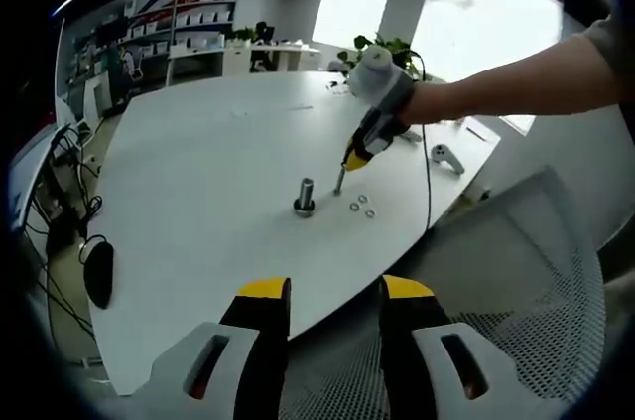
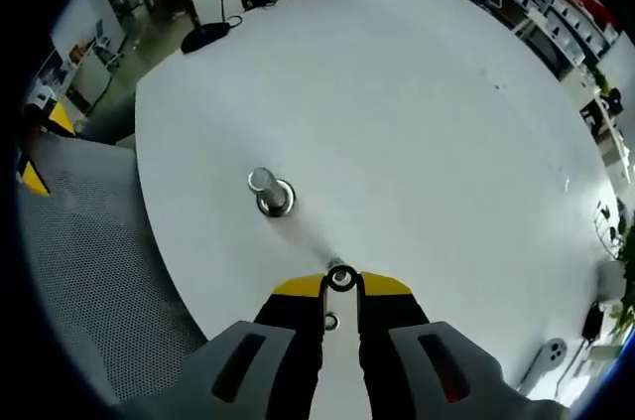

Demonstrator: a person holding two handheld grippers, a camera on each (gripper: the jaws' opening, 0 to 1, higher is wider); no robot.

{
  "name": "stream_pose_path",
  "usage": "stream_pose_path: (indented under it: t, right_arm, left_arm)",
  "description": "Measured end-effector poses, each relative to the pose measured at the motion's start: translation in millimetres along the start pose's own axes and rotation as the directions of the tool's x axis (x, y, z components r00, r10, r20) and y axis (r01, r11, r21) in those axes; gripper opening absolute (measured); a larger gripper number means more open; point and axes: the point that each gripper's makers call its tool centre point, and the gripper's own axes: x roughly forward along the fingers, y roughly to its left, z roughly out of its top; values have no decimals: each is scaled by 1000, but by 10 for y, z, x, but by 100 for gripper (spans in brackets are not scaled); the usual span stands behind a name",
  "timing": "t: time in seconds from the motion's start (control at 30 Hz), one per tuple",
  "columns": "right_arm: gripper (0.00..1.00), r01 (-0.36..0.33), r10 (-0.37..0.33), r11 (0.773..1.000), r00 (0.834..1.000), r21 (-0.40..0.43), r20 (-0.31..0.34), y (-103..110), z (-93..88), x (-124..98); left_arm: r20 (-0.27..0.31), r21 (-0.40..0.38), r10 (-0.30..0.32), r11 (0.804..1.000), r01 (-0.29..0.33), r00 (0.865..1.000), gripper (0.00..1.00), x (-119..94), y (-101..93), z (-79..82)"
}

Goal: Place the washer onto the threaded stud by aligning its center hole with the stud, sliding it down to the base, and recovering from edge contact or off-axis alignment until the washer reaches the visible bottom stop.

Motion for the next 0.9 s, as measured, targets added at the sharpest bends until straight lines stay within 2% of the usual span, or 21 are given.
stream_pose_path:
  t: [0.47,0.9]
  right_arm:
    - [13,-21,19,999,999,-27,-46,13,-26,147]
    - [13,-46,42,998,992,-32,-116,28,-190,415]
  left_arm:
    - [1,-3,3,1000,-3,1000,33,0,4,2]
    - [0,-2,3,1000,-3,1000,33,0,6,-1]
